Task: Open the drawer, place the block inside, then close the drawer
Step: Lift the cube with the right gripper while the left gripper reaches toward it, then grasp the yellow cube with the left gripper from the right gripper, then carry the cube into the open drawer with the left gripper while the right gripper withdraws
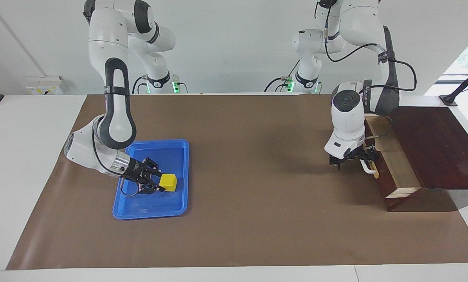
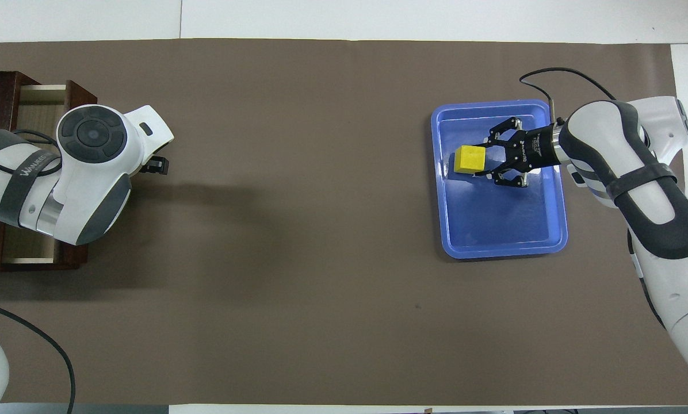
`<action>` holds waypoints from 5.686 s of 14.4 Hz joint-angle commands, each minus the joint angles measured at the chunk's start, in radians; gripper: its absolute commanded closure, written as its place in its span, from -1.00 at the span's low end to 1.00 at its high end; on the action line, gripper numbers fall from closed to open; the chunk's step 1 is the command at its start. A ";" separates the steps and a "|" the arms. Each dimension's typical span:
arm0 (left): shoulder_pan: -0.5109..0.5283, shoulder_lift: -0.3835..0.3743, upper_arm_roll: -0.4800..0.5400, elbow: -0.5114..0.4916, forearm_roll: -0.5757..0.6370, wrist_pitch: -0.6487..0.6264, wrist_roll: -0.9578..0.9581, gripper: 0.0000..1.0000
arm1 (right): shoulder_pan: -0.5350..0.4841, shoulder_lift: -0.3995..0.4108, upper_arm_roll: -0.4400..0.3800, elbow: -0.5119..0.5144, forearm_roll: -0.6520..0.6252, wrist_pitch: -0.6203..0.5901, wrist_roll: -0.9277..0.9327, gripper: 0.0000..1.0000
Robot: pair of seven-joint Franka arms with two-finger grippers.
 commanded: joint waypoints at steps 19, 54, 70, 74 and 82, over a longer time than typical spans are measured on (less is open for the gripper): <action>-0.071 0.072 0.008 0.352 -0.375 -0.316 -0.407 -1.00 | 0.323 0.064 0.012 0.262 -0.082 -0.051 0.346 1.00; -0.482 0.280 0.009 0.459 -0.434 -0.129 -2.071 -1.00 | 0.403 0.072 0.012 0.285 -0.109 -0.042 0.452 1.00; -0.481 0.271 0.013 0.451 -0.423 -0.175 -2.061 1.00 | 0.377 0.072 0.012 0.285 -0.101 -0.051 0.449 1.00; -0.478 0.262 0.014 0.451 -0.426 -0.176 -2.061 1.00 | 0.356 0.061 0.012 0.285 -0.099 -0.057 0.446 -0.38; -0.406 0.167 0.022 0.453 -0.401 -0.311 -2.007 1.00 | 0.259 0.019 0.005 0.282 -0.115 -0.122 0.441 -0.88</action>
